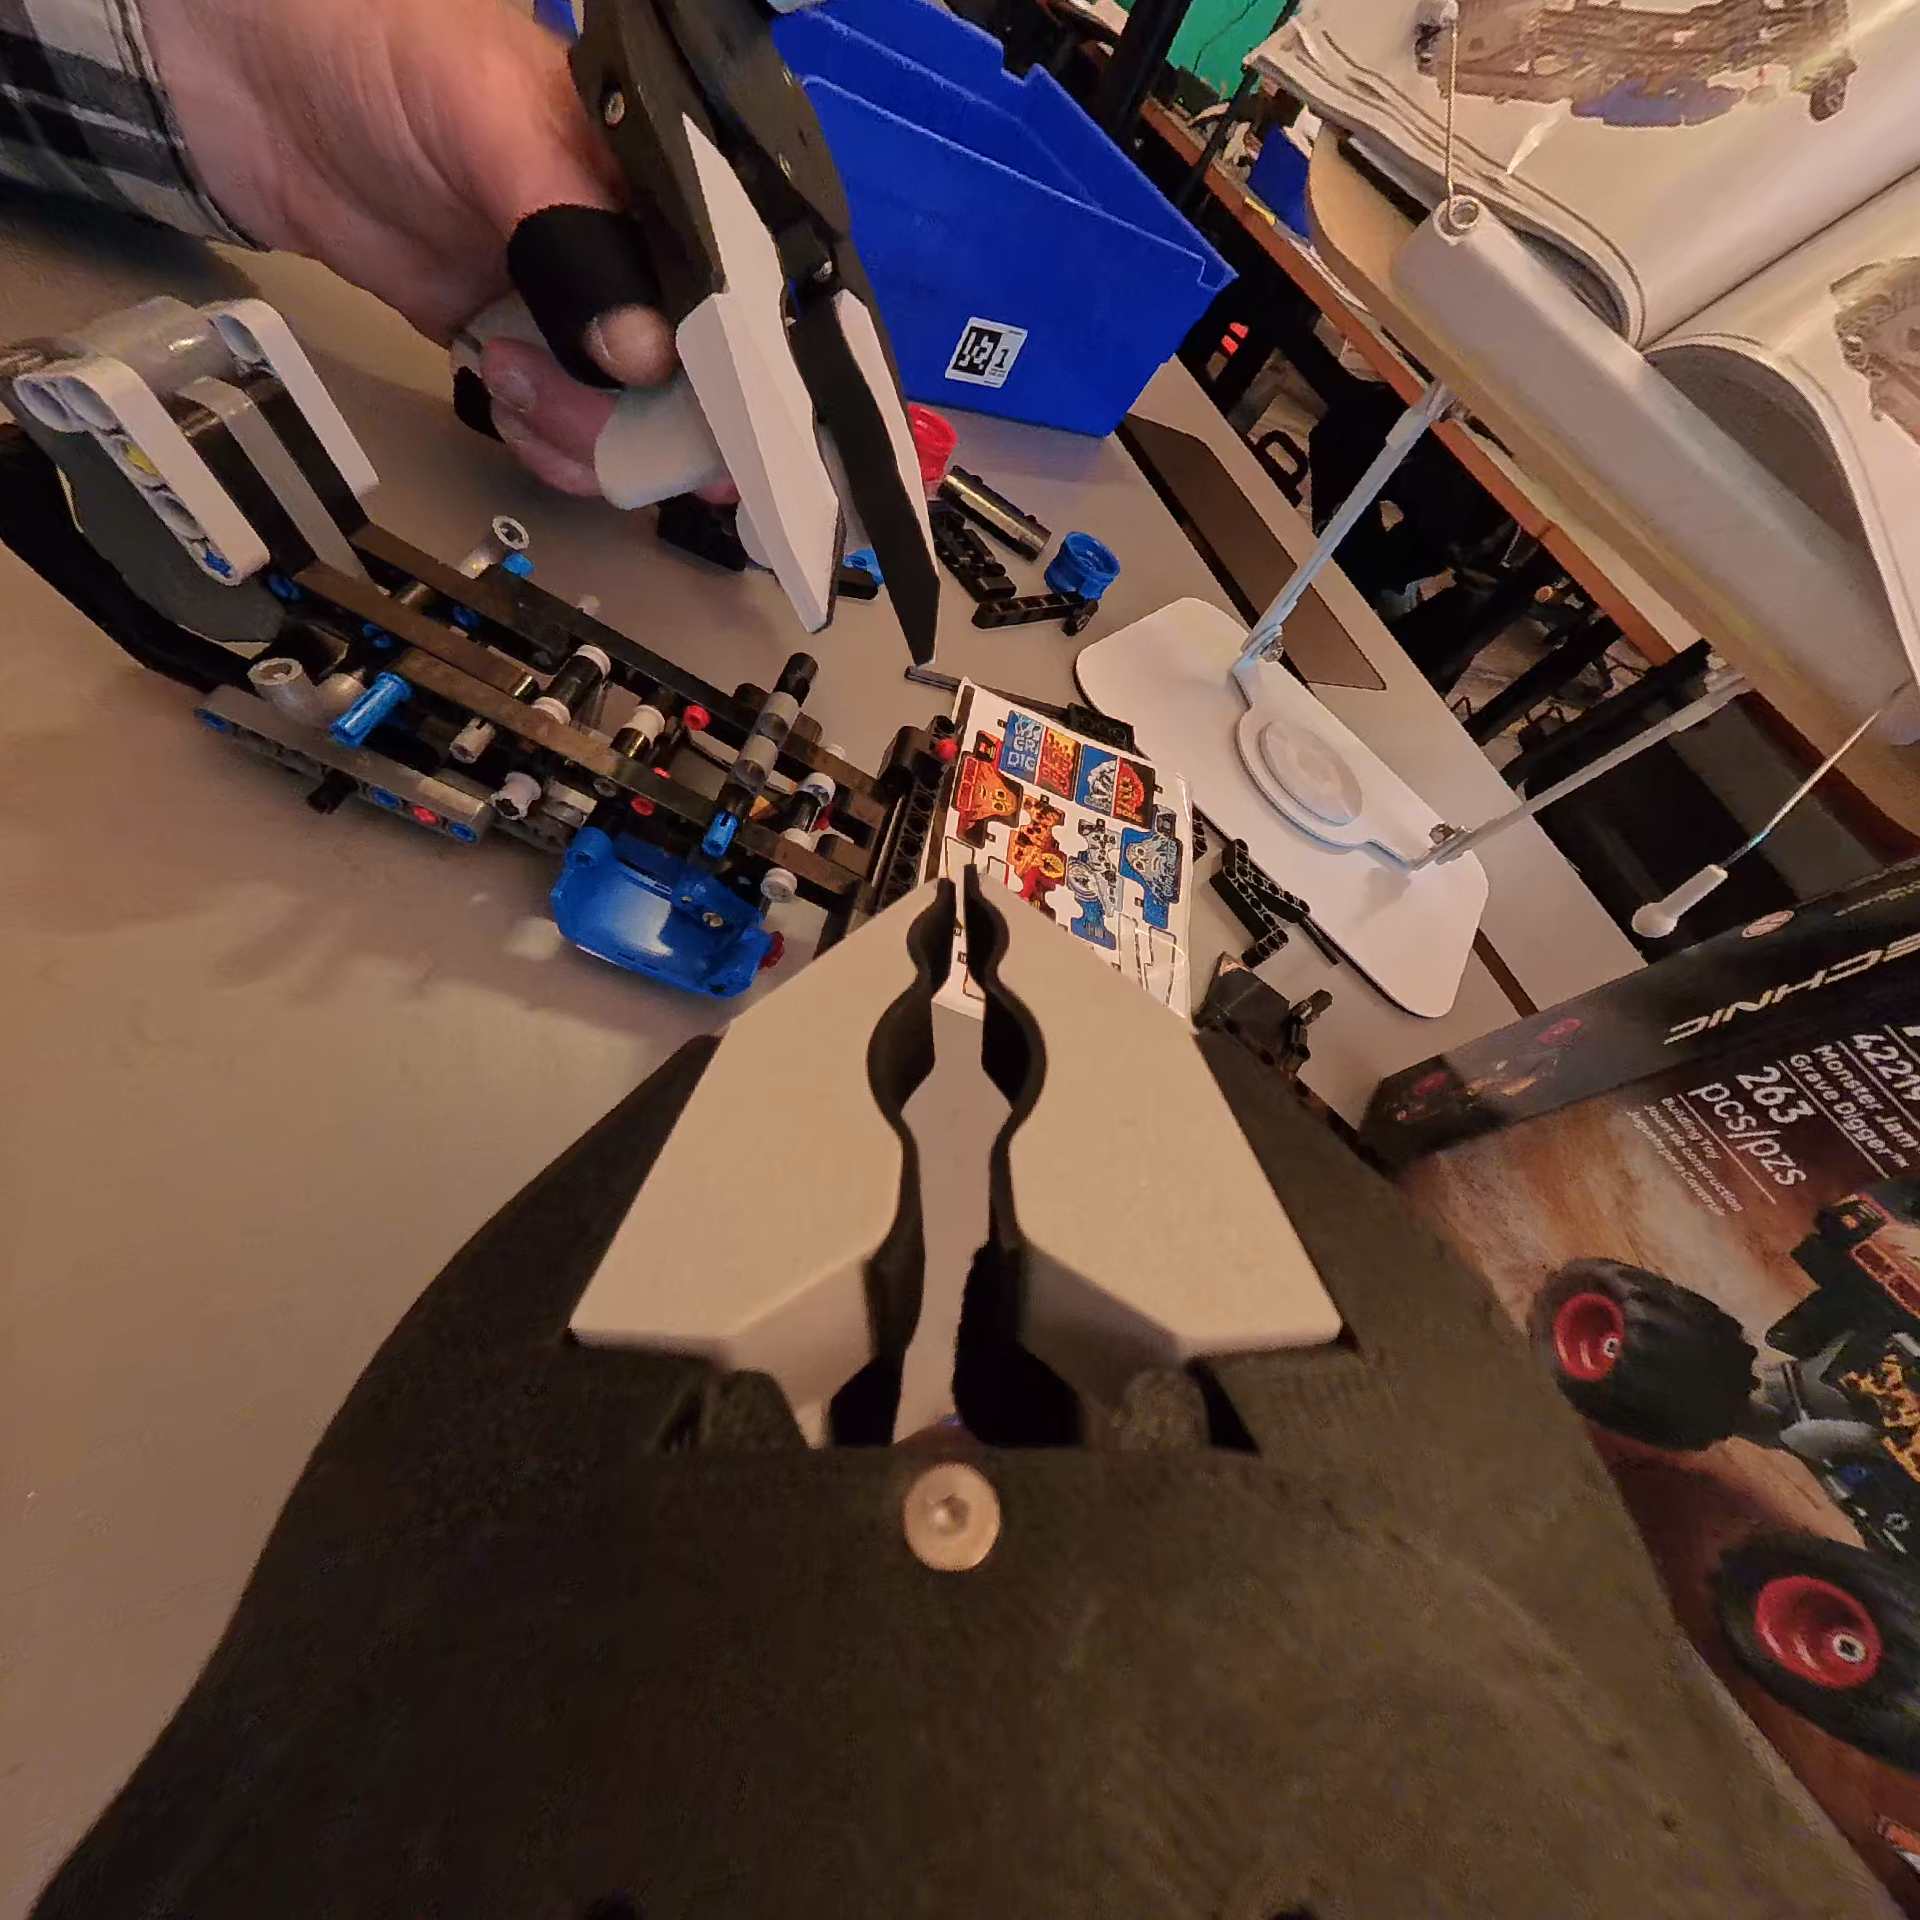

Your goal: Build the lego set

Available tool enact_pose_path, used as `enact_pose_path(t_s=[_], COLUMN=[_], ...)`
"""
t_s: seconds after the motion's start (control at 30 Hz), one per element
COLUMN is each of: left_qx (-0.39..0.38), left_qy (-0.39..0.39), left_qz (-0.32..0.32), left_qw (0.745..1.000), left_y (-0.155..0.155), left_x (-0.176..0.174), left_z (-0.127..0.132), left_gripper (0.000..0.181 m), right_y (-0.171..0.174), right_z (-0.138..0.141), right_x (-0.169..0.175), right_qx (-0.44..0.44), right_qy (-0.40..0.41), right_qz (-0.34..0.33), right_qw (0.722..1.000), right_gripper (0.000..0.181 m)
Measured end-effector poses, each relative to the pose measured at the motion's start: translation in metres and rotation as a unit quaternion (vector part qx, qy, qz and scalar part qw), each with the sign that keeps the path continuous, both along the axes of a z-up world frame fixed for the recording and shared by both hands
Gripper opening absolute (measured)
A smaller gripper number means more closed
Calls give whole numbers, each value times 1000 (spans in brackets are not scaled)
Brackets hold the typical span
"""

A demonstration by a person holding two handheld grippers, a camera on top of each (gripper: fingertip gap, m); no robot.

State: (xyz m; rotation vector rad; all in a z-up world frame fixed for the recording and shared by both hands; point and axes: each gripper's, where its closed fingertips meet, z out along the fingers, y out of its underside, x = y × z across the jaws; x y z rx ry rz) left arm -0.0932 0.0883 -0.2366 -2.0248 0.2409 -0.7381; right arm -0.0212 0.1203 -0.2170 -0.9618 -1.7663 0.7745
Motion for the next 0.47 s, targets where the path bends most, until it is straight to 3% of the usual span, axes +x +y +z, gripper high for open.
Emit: enact_pose_path(t_s=[0.47], left_qx=[21], left_qy=[31], left_qz=[28], left_qw=[999], left_y=[5], left_x=[-14], left_z=[0], left_gripper=[48], right_y=[6], right_z=[4], right_x=[1], right_qx=[-16], right_qy=[8], right_qz=[-5], right_qw=[1000], right_gripper=[2])
